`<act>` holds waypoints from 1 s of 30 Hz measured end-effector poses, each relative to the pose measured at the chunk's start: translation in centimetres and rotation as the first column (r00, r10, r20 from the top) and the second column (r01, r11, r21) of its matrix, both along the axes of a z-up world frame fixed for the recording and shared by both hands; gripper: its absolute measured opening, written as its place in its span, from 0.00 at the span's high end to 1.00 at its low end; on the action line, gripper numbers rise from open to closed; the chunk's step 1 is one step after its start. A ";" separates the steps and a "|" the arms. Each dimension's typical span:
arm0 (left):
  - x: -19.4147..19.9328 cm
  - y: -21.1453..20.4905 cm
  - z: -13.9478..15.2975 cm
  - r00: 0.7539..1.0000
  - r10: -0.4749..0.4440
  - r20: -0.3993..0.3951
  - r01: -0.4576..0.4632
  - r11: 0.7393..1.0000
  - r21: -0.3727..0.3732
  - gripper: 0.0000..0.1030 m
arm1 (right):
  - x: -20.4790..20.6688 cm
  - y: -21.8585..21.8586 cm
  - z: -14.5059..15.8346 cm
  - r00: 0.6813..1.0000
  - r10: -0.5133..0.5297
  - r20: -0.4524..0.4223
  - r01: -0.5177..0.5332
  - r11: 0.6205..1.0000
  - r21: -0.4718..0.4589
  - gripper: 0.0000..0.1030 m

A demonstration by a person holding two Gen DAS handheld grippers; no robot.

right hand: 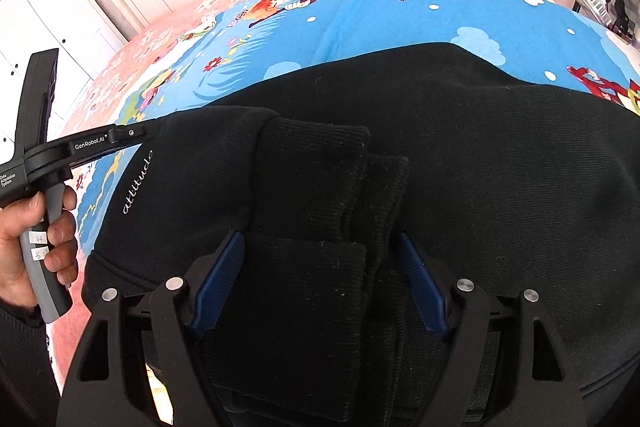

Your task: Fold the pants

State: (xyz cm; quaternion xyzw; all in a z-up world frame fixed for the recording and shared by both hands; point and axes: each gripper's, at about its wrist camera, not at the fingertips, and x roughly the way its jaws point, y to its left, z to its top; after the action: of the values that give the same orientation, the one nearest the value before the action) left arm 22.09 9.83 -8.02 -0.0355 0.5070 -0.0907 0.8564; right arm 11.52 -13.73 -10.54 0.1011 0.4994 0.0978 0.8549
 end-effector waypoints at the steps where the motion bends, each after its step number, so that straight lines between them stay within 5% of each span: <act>1: -0.1 -0.1 0.0 1.000 -0.004 0.002 0.004 1.000 0.009 0.76 | 0.0 0.0 0.0 1.000 0.002 0.001 -0.002 1.000 0.000 0.27; 9: -0.6 0.5 0.6 0.999 0.042 0.007 -0.041 0.999 -0.025 0.76 | -0.3 0.1 0.0 1.000 -0.001 0.016 0.001 1.000 -0.016 0.27; 17: -9.3 1.0 2.7 0.985 0.078 0.154 -0.082 0.996 0.020 0.67 | -0.8 0.4 0.1 0.999 -0.023 0.036 0.025 0.999 -0.043 0.27; 22: -11.4 1.3 -0.5 0.993 0.097 0.070 -0.098 0.995 0.011 0.66 | -1.1 0.6 0.4 0.998 -0.036 0.045 0.040 0.997 -0.073 0.27; 30: -11.9 0.5 -1.4 0.993 0.085 0.076 -0.089 0.995 0.053 0.65 | -3.1 1.0 3.7 0.986 -0.077 0.148 0.102 0.980 -0.173 0.27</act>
State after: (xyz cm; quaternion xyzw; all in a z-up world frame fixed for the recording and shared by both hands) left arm 10.19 10.33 -9.39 -0.0300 0.4753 -0.0401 0.8784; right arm 8.42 -12.77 -6.80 0.0388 0.4395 0.0208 0.8972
